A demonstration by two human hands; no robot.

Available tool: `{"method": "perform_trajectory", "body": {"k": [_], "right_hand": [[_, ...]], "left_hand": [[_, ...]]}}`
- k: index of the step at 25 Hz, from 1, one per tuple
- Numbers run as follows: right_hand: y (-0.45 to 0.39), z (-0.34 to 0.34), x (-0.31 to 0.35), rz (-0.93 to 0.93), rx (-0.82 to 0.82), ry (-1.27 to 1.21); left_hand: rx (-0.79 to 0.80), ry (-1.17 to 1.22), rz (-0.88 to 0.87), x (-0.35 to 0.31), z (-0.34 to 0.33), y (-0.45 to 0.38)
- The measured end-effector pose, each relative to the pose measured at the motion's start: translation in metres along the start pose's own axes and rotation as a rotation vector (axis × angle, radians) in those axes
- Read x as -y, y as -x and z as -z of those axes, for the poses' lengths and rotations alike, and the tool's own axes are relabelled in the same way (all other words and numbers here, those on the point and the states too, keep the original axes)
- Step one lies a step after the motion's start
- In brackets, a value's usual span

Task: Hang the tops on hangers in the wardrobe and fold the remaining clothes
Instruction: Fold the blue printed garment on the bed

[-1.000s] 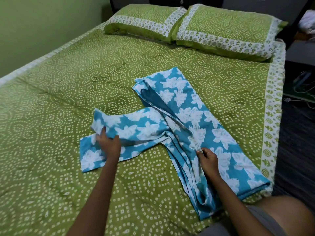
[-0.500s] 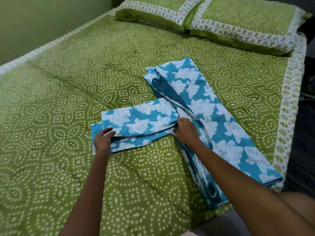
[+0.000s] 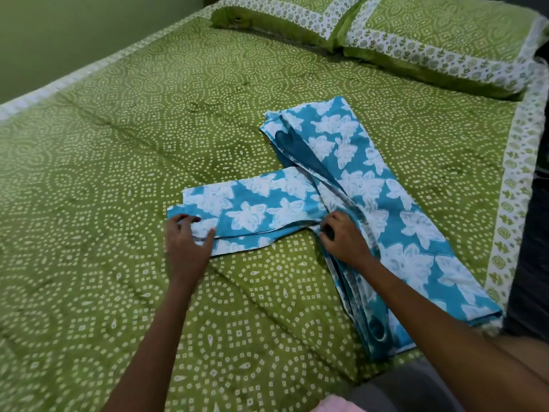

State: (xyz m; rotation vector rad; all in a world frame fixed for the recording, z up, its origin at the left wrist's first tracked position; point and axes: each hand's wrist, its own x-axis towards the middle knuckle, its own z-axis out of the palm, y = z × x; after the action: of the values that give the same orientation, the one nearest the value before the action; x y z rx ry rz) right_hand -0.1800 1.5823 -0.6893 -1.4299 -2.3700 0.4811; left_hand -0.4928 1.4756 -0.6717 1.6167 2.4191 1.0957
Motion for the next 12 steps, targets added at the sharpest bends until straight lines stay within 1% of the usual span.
{"method": "perform_trajectory", "body": {"k": [1, 2, 3, 4, 6, 8, 10, 12], "right_hand": [[-0.002, 0.000, 0.002, -0.023, -0.020, 0.044], [-0.003, 0.000, 0.006, -0.006, -0.049, 0.106], [-0.003, -0.001, 0.011, 0.038, -0.063, 0.185], [-0.001, 0.000, 0.018, 0.073, -0.064, 0.257], [0.001, 0.001, 0.023, 0.106, -0.077, 0.332], [0.001, 0.006, 0.023, 0.082, -0.073, 0.295], [0.005, 0.009, 0.014, 0.130, -0.125, 0.239], [0.015, 0.011, 0.002, 0.211, -0.066, 0.156]], "left_hand": [[0.062, -0.079, -0.195, -0.001, 0.001, 0.009], [0.151, -0.166, -0.347, -0.002, 0.001, 0.019], [0.212, -0.237, -0.440, -0.001, -0.001, 0.028], [0.238, -0.283, -0.468, 0.000, -0.002, 0.033], [0.232, -0.316, -0.442, 0.000, -0.003, 0.030], [0.224, -0.324, -0.422, 0.000, -0.001, 0.023], [0.248, -0.290, -0.410, 0.003, 0.003, 0.019], [0.294, -0.265, -0.394, 0.009, 0.006, 0.018]]}}
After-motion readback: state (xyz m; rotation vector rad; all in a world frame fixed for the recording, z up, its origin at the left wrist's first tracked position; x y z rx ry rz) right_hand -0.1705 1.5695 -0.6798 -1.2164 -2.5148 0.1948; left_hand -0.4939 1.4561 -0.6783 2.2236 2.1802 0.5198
